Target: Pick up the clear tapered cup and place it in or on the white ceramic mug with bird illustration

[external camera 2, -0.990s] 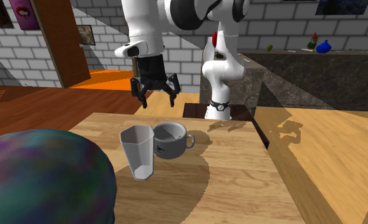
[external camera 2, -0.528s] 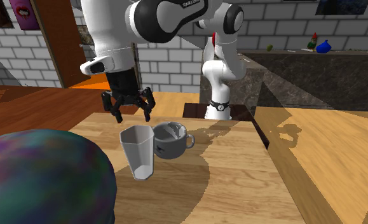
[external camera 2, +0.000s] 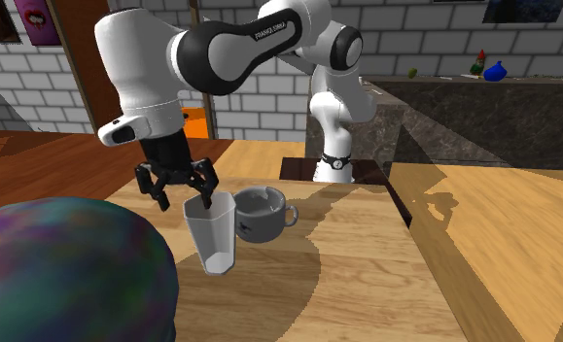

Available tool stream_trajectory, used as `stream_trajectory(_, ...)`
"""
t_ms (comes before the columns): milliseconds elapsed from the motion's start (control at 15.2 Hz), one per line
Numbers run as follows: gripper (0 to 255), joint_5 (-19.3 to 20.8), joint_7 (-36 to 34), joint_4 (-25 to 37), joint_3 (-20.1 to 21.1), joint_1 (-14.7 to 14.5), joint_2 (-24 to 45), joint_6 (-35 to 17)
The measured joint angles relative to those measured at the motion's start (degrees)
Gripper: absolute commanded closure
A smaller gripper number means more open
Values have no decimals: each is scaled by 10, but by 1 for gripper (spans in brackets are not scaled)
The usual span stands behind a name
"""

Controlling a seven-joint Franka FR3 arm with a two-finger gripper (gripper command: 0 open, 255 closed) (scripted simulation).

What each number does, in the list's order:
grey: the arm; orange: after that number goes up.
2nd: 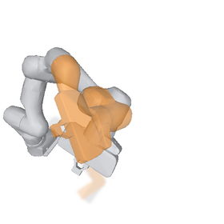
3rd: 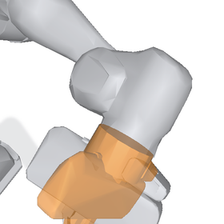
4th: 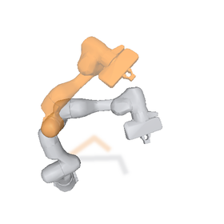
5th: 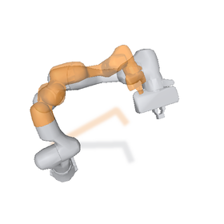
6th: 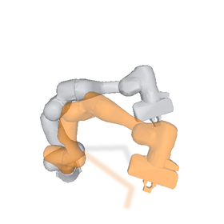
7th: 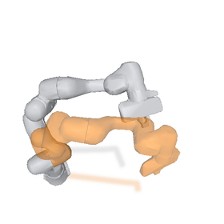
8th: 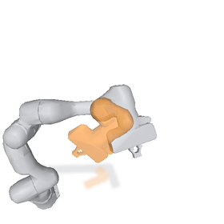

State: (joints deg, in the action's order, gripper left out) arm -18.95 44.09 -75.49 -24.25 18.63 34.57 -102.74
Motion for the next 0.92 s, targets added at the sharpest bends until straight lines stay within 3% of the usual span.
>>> stream_trajectory(594,0,-3,2,-24,2,-5,3,-26)
stream_trajectory(660,255,-3,2,-24,2,-5,3,-26)
stream_trajectory(924,255,-3,2,-24,2,-5,3,-26)
